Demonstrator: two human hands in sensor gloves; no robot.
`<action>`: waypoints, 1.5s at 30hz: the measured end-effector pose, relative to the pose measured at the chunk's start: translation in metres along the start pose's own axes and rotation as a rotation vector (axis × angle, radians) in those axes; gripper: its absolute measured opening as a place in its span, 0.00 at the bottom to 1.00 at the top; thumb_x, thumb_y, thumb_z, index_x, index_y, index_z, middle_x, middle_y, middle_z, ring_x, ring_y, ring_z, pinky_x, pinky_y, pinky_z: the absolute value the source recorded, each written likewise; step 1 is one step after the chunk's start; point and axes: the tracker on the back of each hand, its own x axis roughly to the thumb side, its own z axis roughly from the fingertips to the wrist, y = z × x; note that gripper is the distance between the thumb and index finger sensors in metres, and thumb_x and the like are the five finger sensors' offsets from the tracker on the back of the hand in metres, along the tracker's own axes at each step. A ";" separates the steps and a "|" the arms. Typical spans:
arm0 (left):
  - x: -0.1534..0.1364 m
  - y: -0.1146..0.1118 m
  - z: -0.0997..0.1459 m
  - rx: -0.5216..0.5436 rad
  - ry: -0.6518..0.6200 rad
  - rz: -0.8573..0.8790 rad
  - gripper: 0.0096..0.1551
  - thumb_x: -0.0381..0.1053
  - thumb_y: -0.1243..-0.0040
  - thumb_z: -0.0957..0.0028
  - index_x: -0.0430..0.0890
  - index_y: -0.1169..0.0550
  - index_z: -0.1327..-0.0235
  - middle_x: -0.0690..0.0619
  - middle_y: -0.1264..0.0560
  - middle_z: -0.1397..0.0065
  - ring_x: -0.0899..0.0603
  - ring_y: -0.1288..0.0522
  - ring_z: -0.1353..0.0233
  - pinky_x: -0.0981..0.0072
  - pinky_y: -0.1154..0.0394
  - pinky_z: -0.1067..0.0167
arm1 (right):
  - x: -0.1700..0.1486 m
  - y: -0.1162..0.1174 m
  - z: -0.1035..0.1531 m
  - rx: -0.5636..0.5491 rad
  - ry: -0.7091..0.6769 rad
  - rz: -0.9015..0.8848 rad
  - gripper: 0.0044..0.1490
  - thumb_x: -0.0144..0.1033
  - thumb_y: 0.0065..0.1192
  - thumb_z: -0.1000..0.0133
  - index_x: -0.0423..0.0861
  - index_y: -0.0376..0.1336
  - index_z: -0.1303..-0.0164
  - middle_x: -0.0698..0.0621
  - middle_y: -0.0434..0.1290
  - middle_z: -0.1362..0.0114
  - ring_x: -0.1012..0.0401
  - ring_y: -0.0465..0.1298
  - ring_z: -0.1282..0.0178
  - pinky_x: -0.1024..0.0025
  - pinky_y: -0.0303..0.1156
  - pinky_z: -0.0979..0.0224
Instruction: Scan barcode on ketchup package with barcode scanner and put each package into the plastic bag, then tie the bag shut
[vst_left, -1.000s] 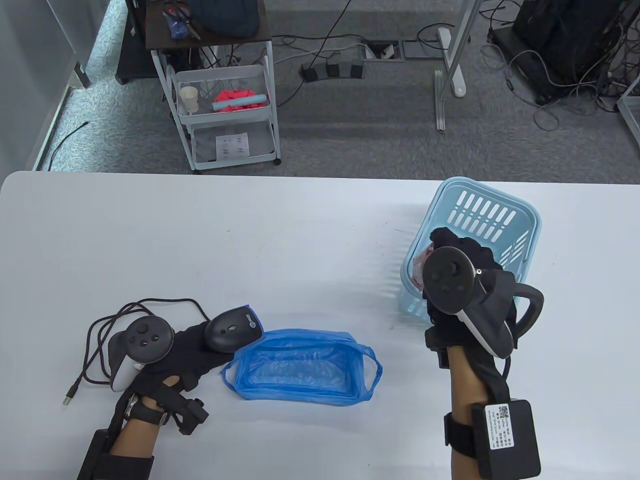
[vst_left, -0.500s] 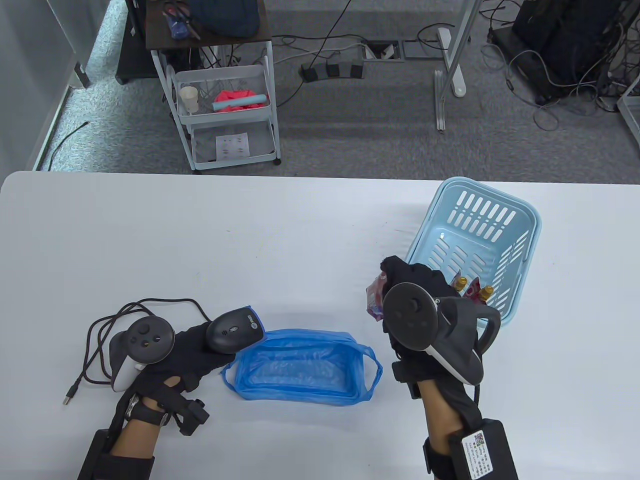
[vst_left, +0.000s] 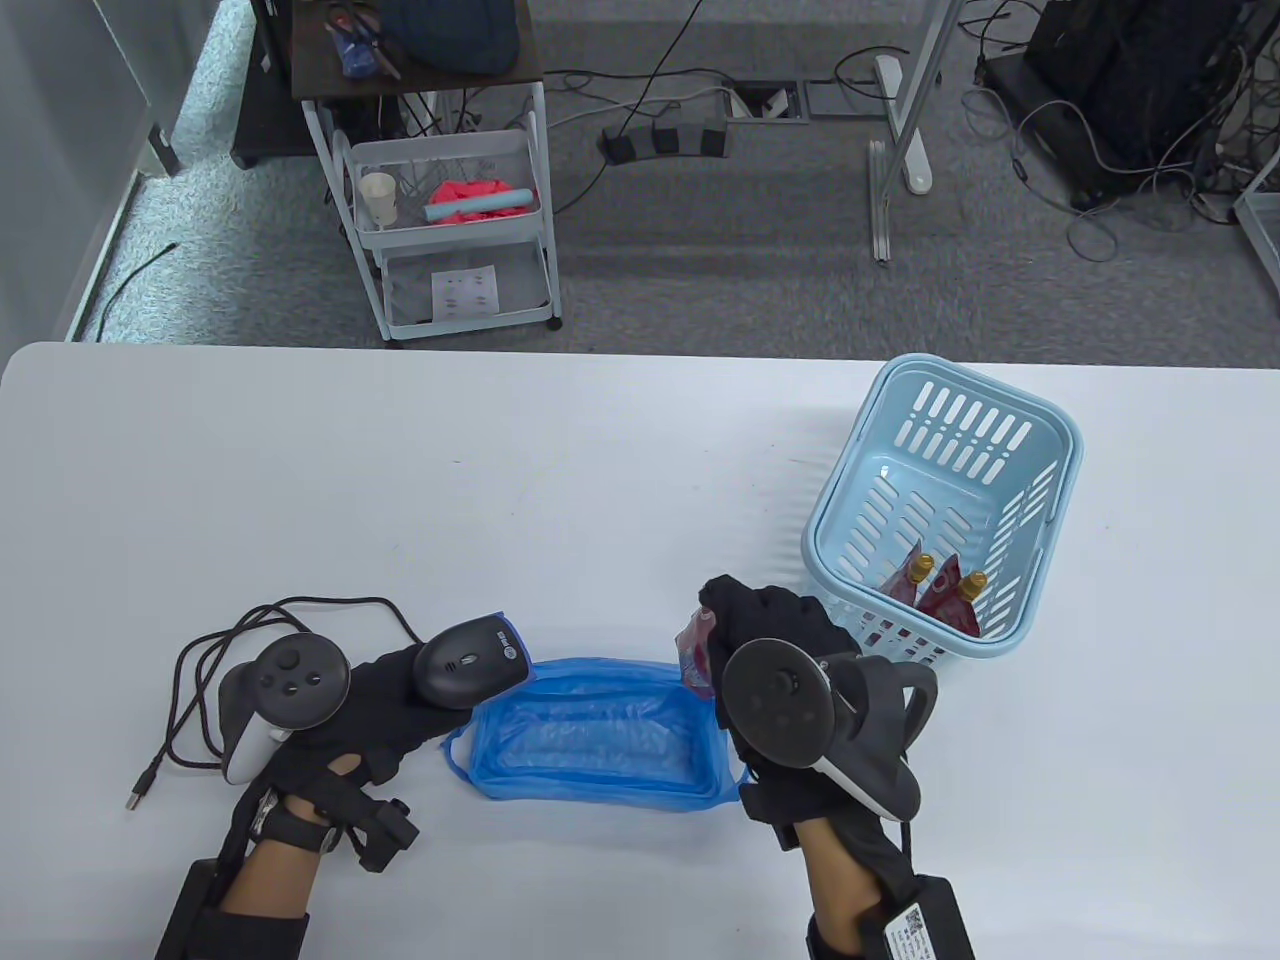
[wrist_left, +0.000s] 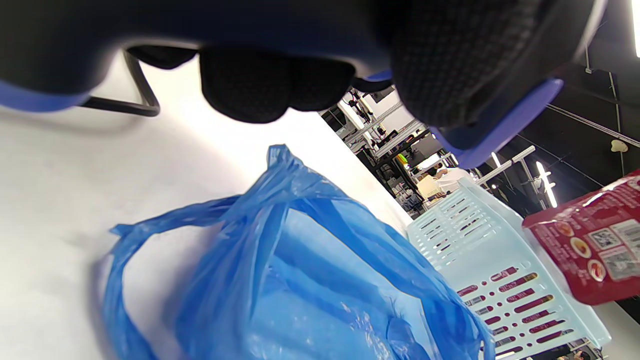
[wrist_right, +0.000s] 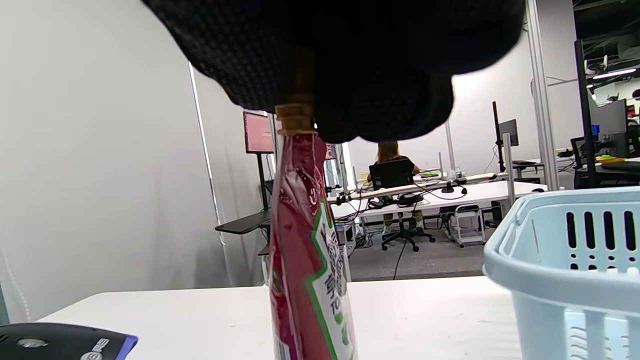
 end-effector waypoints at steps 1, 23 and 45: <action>0.000 0.000 0.000 -0.001 -0.001 0.000 0.28 0.61 0.30 0.52 0.52 0.20 0.40 0.54 0.20 0.39 0.41 0.16 0.45 0.42 0.25 0.37 | 0.000 0.003 0.002 0.003 -0.001 -0.009 0.26 0.32 0.67 0.42 0.42 0.67 0.33 0.39 0.77 0.38 0.46 0.78 0.47 0.60 0.76 0.51; 0.048 -0.011 0.008 -0.082 -0.176 -0.144 0.29 0.60 0.29 0.53 0.52 0.19 0.40 0.55 0.20 0.37 0.40 0.16 0.42 0.41 0.26 0.35 | -0.006 0.055 0.017 0.034 -0.049 -0.156 0.26 0.33 0.66 0.42 0.42 0.67 0.33 0.39 0.76 0.39 0.47 0.78 0.47 0.60 0.76 0.51; 0.066 -0.047 0.009 -0.121 -0.246 -0.231 0.27 0.61 0.30 0.53 0.53 0.19 0.41 0.56 0.20 0.37 0.41 0.16 0.42 0.43 0.25 0.36 | 0.003 0.058 0.019 0.029 -0.085 -0.183 0.26 0.34 0.66 0.42 0.42 0.67 0.33 0.39 0.77 0.40 0.47 0.78 0.48 0.61 0.76 0.52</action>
